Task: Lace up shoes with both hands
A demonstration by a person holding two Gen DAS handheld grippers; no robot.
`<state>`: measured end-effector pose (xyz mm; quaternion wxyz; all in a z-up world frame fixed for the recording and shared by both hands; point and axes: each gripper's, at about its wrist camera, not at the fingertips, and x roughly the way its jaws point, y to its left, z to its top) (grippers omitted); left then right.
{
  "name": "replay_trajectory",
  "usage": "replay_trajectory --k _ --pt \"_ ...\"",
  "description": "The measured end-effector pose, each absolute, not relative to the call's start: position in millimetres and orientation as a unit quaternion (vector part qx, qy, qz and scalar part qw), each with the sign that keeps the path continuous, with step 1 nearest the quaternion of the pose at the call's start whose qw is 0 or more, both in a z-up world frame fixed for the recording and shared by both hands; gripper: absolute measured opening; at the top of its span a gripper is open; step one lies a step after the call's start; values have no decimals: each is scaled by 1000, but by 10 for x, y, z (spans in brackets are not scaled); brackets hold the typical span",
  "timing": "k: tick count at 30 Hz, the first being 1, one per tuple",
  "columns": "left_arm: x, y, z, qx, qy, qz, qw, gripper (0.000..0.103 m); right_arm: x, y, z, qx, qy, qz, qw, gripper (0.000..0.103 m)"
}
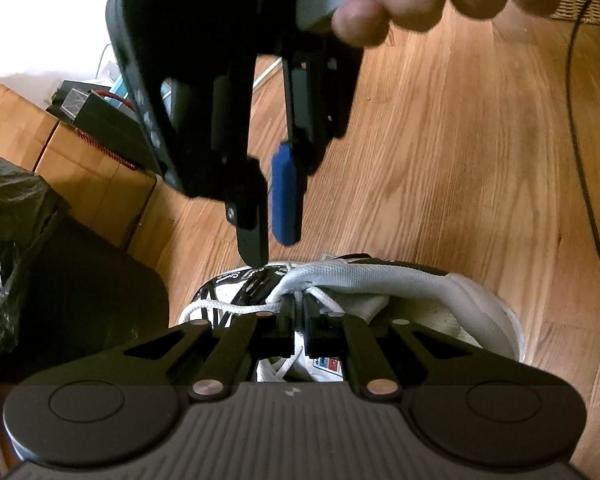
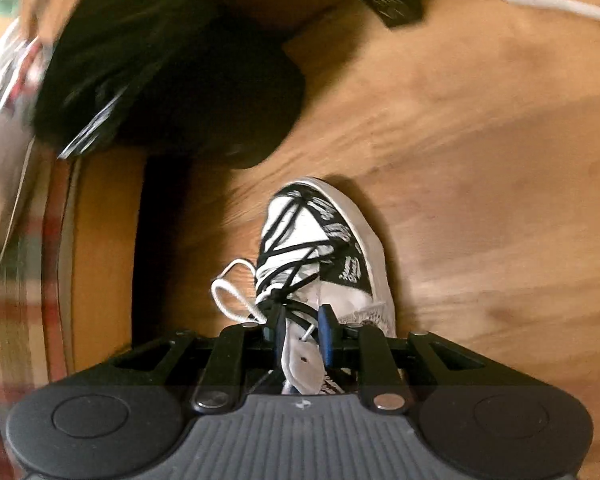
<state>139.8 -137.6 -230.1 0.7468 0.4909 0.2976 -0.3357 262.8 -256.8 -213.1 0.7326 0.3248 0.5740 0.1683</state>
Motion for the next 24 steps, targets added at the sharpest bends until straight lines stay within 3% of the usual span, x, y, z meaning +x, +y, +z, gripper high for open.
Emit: replay_trajectory --k 16,21,24 --pt "1400 -1365 -2303 487 301 -337 748 5 2626 -2579 -2289 349 592 147 712 22" --pt "1410 -1344 -2307 486 304 -336 748 7 2582 -2563 -2307 378 579 139 709 4" --pt "1410 -1348 -2317 489 302 -335 747 9 2579 -2552 -2295 375 578 137 712 4"
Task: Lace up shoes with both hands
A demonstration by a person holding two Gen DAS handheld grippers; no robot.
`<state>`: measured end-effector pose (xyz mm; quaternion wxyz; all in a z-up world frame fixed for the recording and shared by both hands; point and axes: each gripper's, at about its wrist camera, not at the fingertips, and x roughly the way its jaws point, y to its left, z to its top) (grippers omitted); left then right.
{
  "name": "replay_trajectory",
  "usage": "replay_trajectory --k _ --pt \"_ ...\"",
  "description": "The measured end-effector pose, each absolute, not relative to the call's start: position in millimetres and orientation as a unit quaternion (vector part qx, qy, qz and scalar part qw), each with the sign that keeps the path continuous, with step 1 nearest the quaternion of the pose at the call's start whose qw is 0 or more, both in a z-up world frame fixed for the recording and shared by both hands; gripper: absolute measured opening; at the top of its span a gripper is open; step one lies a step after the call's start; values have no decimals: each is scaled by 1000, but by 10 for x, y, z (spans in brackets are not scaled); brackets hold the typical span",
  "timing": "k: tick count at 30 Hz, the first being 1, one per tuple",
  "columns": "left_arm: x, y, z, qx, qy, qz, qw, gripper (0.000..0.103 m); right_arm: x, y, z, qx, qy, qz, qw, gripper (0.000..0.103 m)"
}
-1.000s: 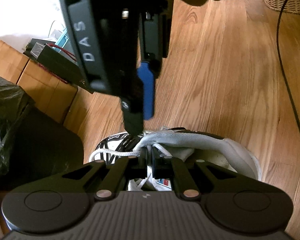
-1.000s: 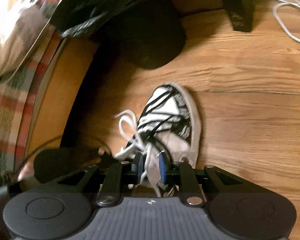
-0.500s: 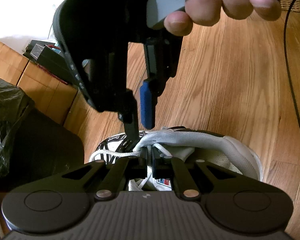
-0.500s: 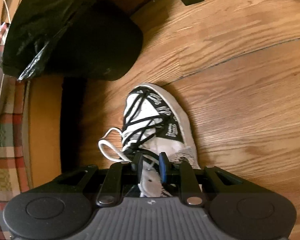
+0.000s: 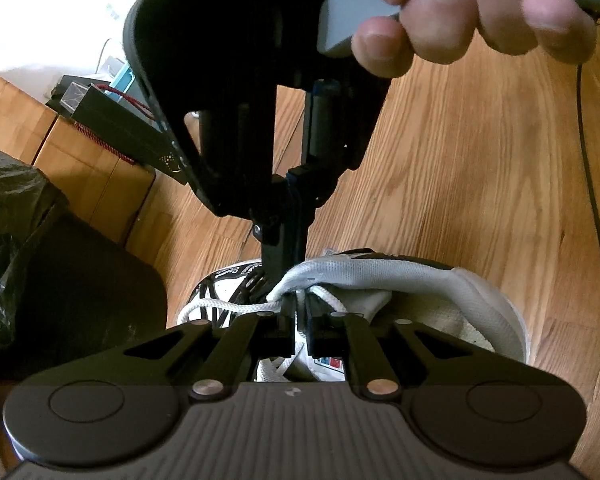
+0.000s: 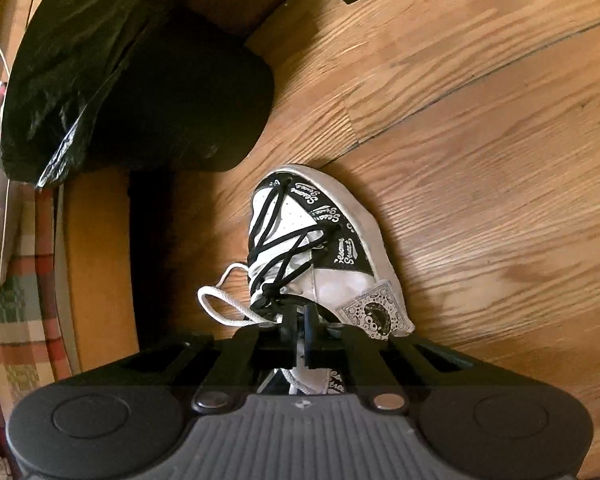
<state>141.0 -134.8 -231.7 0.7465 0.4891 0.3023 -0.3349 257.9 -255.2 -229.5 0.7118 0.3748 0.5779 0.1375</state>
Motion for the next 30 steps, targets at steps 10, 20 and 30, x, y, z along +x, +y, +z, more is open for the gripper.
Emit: replay_trajectory --k 10,20,30 --pt "1337 -1300 -2279 515 275 -327 743 36 2616 -2503 -2187 331 572 141 738 3" --pt "1324 -1164 -2000 494 276 -309 764 45 2666 -2700 -2063 323 544 114 766 3" --pt "1410 -922 -1845 443 331 -297 779 45 2709 -2977 -1916 321 507 79 796 3"
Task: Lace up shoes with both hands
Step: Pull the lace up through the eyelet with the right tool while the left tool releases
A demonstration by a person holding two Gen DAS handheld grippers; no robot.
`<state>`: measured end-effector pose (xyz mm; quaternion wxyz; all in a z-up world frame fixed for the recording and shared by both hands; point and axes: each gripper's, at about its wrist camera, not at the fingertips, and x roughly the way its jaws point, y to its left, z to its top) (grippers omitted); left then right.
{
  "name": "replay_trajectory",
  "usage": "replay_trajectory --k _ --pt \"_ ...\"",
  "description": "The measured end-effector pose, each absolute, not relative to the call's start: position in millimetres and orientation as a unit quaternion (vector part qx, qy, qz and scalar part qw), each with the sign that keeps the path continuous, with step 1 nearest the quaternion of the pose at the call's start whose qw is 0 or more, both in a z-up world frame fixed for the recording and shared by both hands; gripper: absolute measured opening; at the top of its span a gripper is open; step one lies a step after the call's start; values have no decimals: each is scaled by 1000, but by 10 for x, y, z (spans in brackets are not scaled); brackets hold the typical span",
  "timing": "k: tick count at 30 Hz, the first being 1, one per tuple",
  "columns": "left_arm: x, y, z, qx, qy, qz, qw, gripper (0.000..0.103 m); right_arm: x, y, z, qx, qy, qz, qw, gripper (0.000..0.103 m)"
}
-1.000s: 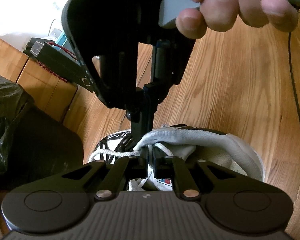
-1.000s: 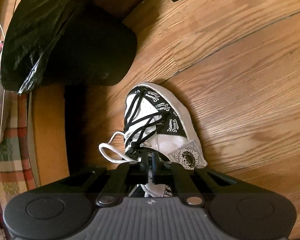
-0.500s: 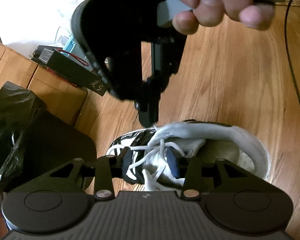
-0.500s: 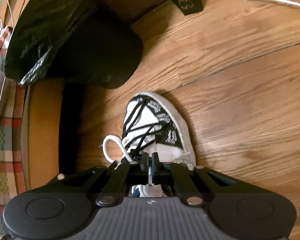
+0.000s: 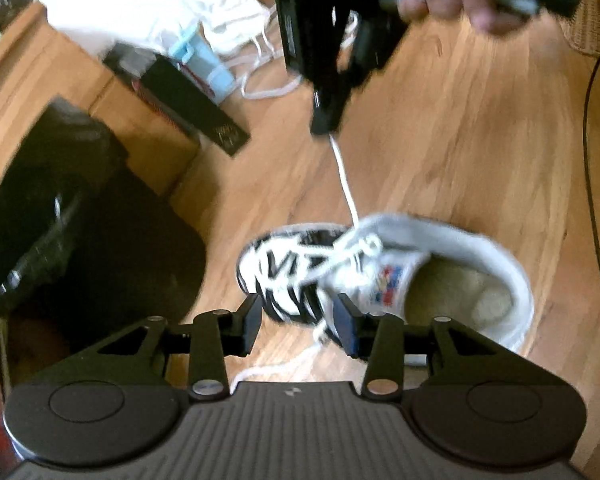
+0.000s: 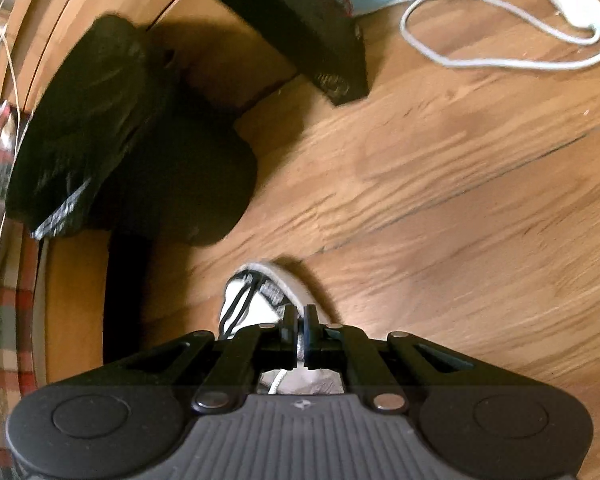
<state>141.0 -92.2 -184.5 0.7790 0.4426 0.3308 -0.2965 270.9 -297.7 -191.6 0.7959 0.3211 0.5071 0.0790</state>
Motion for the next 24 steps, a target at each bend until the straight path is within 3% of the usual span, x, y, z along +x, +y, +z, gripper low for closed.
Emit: replay_trajectory --k 24 --pt "1589 -693 -1901 328 404 -283 806 49 2651 -3997 -1436 322 386 -60 862 3"
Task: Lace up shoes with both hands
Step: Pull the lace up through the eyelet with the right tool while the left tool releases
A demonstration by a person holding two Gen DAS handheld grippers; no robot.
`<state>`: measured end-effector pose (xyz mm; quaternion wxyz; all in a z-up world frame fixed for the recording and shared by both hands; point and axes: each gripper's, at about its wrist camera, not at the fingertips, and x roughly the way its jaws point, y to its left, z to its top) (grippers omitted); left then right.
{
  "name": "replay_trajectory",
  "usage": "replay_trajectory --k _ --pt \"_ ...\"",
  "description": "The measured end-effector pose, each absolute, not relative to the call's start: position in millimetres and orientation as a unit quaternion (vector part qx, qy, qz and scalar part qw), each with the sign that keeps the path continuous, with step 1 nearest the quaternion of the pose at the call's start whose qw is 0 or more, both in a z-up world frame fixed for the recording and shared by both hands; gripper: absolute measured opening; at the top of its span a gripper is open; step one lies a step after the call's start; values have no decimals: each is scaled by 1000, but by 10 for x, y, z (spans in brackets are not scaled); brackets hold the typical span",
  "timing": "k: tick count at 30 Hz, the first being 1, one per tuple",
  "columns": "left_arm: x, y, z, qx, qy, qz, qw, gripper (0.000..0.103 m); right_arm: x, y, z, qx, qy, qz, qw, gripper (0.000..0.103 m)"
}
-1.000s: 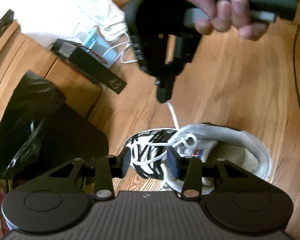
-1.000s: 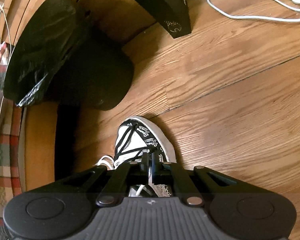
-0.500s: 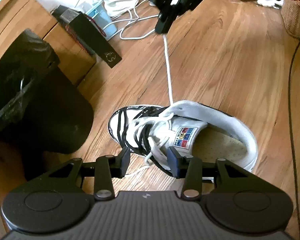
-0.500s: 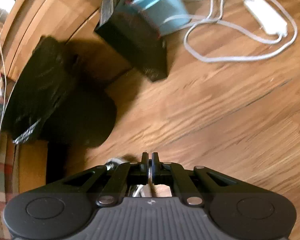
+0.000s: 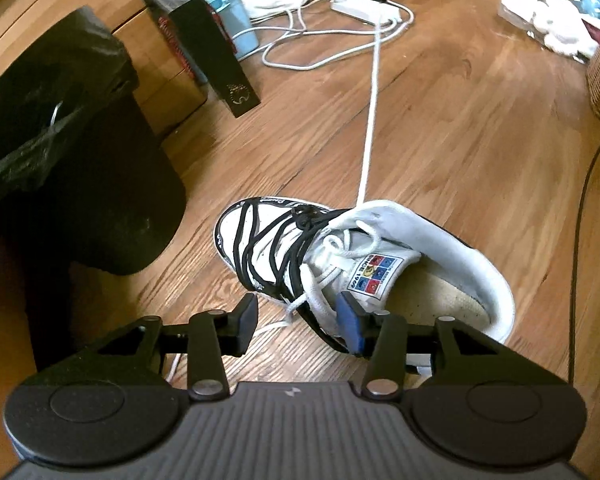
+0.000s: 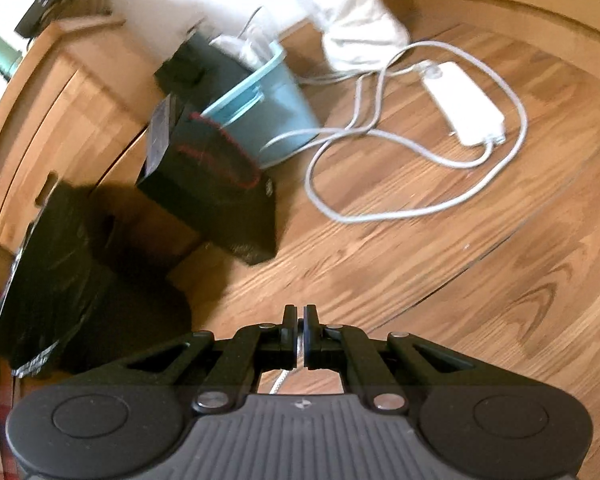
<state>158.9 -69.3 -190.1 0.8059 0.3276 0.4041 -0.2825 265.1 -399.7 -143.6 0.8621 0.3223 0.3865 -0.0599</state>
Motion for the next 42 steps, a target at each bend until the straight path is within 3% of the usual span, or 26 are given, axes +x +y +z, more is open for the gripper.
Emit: replay_trajectory --k 11,18,21,33,37,42 --pt "1647 -659 -1955 305 417 -277 810 51 2478 -4597 -1216 329 308 -160 878 0" --pt "1732 -608 -1923 255 439 -270 818 50 2636 -4368 -1583 372 409 -58 831 7" --pt "1796 -496 -1853 188 454 -261 831 50 2735 -3987 -1757 352 458 -6 816 15" --pt "2194 425 -2097 -248 522 -156 801 49 2842 -2685 -2187 288 564 108 767 15" --pt "2232 580 -2268 -330 525 -137 773 49 2855 -2511 -2206 276 574 120 761 15" --pt "2224 547 -2415 -357 539 -129 752 49 2858 -2417 -2216 257 577 118 766 17"
